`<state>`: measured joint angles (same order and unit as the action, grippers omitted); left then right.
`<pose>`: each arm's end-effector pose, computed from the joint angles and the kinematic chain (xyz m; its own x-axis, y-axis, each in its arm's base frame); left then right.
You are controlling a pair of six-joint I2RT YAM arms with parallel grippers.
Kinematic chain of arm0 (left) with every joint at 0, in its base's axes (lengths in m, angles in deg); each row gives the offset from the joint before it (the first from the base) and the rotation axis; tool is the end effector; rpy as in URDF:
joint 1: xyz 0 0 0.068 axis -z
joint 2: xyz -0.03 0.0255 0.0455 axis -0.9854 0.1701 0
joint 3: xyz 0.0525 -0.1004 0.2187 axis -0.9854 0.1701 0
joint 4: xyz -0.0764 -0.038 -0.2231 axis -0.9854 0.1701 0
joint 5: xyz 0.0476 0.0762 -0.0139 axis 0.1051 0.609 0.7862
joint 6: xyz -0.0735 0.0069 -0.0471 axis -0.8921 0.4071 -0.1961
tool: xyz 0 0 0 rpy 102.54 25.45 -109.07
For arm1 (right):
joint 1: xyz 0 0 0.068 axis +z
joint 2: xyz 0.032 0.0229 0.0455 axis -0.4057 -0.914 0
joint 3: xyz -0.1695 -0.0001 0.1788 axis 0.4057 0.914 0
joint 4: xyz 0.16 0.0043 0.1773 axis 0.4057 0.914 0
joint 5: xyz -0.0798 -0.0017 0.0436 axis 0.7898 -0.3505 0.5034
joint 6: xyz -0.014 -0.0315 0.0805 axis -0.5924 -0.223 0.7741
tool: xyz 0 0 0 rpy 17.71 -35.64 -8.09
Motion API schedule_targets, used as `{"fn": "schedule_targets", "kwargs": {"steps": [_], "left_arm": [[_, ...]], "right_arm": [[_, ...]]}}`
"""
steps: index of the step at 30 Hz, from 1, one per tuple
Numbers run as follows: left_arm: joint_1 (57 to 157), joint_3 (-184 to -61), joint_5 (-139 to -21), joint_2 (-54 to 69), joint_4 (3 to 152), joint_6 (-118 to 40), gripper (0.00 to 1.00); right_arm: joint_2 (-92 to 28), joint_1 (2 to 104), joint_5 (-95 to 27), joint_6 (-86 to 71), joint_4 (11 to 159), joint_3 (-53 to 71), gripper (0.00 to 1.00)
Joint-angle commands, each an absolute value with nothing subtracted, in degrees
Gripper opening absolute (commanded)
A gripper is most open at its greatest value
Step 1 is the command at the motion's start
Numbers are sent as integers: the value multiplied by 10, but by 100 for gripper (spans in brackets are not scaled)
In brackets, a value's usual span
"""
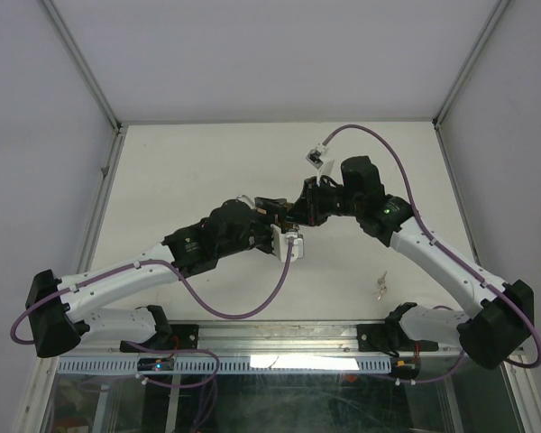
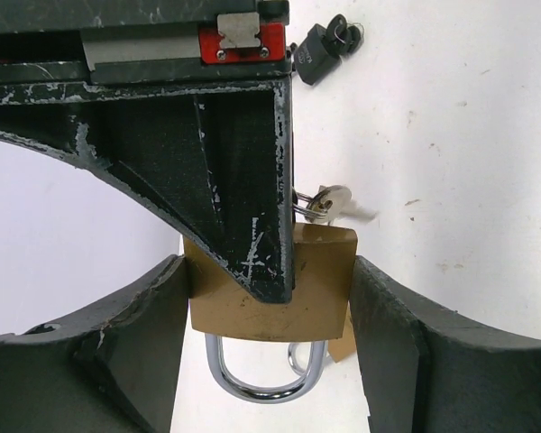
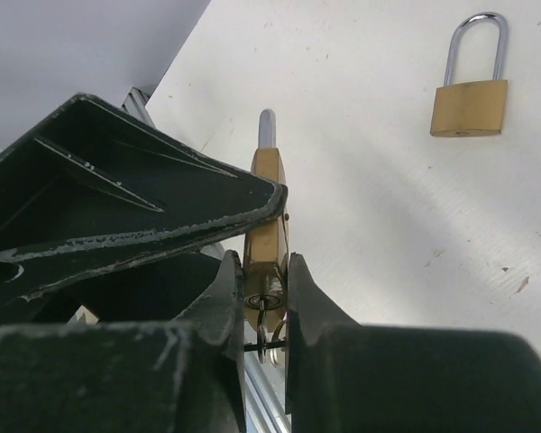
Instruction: Unlock with the key
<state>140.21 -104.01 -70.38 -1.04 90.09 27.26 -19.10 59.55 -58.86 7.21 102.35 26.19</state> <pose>0.1482 -0.2538 0.2799 0.5840 0.6178 -0.5266 0.6573 0.0208 0.7533 0.2063 0.1990 0.2909 -0.6709 -0.0995 -0.7348 -0.6799 0.4780 0.5561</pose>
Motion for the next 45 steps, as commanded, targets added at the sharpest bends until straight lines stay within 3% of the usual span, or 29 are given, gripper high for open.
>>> {"fn": "schedule_targets", "kwargs": {"steps": [1,4,5,6,8,12,18,28,35,41,45], "left_arm": [[1409,-1088,-708,-27,814,270,3],[1408,-1087,-685,-20,822,257,82],[1409,-1087,-682,-20,829,260,93],[1408,-1087,-682,-20,834,261,97],[1408,-1088,-680,-21,842,265,97],[1408,-1094,-680,-18,843,271,88],[1404,-1106,-686,-2,855,266,94],[1396,-1140,-713,16,908,249,96],[1392,-1152,-734,24,926,251,81],[1386,-1157,-741,28,935,243,80],[1386,-1164,-748,31,947,242,73]], "right_arm": [[-166,592,-631,95,961,259,0],[-142,569,-673,125,909,284,0],[-138,559,-685,134,898,290,0],[-133,551,-694,138,894,293,0],[-130,545,-696,132,906,291,0],[-131,544,-705,124,916,288,0],[-132,545,-732,129,907,283,0],[-124,545,-746,107,929,277,0],[-124,545,-759,109,927,272,0],[-120,545,-763,107,932,272,0],[-119,545,-762,108,930,270,0]]}}
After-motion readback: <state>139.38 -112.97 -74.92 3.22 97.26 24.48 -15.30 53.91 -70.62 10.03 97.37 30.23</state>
